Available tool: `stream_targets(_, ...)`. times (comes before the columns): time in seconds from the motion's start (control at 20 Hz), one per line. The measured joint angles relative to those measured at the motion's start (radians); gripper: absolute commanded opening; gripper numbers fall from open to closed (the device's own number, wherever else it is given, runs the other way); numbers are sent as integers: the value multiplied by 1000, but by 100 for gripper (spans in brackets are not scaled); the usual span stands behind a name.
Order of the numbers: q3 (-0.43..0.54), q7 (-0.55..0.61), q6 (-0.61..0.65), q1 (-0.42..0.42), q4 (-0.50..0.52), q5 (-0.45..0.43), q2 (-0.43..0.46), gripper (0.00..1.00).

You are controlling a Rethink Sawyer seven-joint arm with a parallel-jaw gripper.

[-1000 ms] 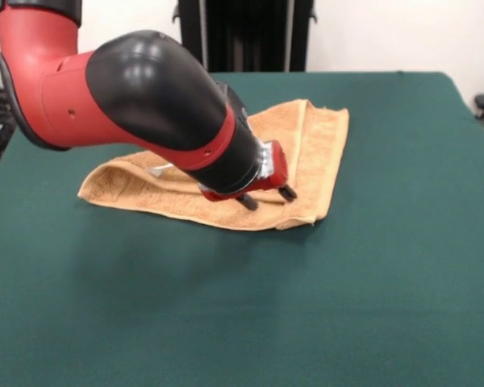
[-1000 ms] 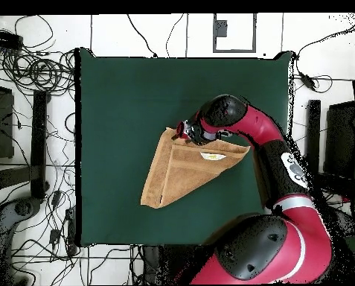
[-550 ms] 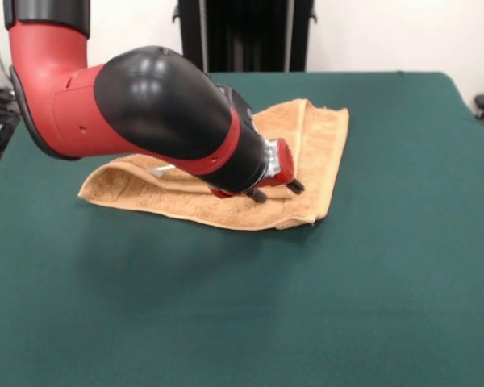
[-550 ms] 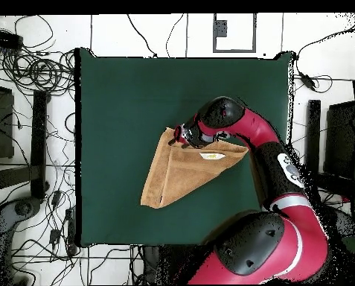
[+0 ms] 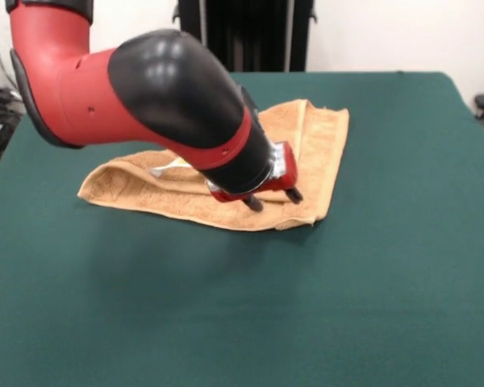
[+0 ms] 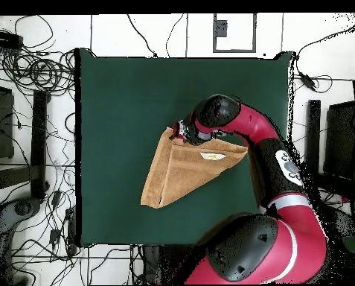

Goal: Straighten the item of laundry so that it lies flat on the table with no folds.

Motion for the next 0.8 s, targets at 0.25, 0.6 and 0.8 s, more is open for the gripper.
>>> stream_targets(0.25,-8,0,-100,30,19,-10,-61,100)
stream_targets(0.6,-13,0,-107,28,27,-1,-100,100)
stream_targets(0.8,-16,0,-71,16,32,28,-96,100)
